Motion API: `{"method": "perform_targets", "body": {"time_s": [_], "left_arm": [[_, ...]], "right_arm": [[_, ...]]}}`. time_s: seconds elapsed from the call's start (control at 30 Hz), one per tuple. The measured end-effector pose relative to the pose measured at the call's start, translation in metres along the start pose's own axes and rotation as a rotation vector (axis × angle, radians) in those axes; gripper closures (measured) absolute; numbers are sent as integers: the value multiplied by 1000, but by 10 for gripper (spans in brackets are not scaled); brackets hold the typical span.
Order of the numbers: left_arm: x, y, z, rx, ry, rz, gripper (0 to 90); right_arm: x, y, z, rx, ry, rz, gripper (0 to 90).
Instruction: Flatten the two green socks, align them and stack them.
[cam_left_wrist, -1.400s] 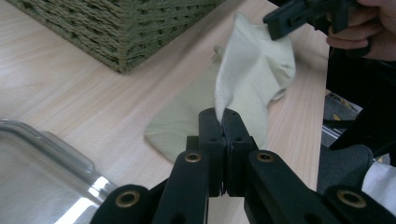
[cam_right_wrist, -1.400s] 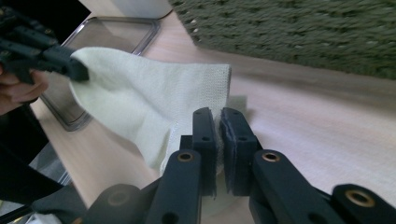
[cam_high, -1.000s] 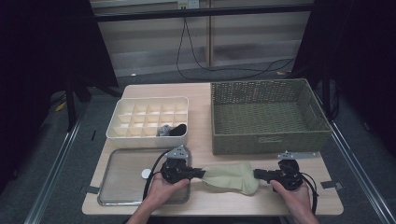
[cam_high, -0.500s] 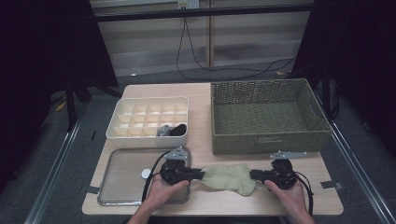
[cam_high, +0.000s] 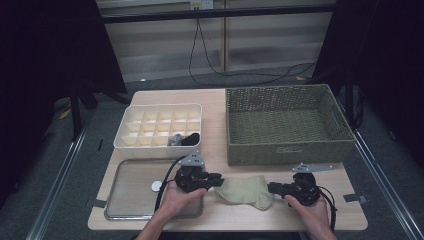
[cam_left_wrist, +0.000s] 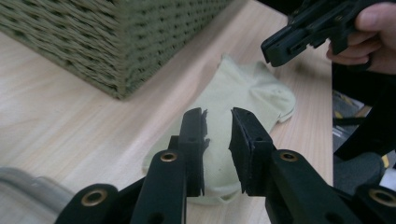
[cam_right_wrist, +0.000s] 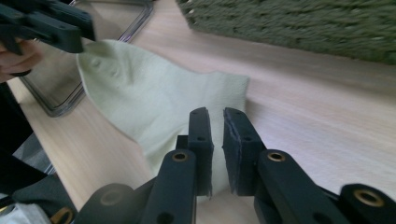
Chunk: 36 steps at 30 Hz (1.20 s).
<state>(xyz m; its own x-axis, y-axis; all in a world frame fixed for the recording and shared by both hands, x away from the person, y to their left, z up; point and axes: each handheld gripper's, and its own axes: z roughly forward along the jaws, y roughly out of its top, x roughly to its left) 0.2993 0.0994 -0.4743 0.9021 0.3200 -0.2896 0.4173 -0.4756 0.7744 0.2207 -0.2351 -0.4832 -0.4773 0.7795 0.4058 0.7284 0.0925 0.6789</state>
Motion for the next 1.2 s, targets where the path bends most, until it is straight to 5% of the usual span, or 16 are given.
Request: {"method": "perform_targets", "body": {"time_s": [0.27, 0.57, 0.67, 0.73, 0.87, 1.2], "left_arm": [[2, -12, 19, 108, -6, 13, 668], [-6, -17, 21, 136, -10, 58, 612], [-10, -17, 21, 147, -23, 40, 598], [-16, -17, 20, 174, -17, 74, 598], [-16, -22, 18, 137, -23, 48, 602], [-20, -23, 18, 145, -12, 46, 602]], "right_arm": [[-2, -4, 12, 65, -3, -4, 819], [-8, 2, 20, 89, -29, -25, 790], [-9, 5, 22, 87, -37, -19, 768], [-9, 9, 24, 103, -41, -34, 766], [-7, 8, 27, 105, -39, -35, 774], [-13, 10, 18, 43, -47, -29, 731]]}}
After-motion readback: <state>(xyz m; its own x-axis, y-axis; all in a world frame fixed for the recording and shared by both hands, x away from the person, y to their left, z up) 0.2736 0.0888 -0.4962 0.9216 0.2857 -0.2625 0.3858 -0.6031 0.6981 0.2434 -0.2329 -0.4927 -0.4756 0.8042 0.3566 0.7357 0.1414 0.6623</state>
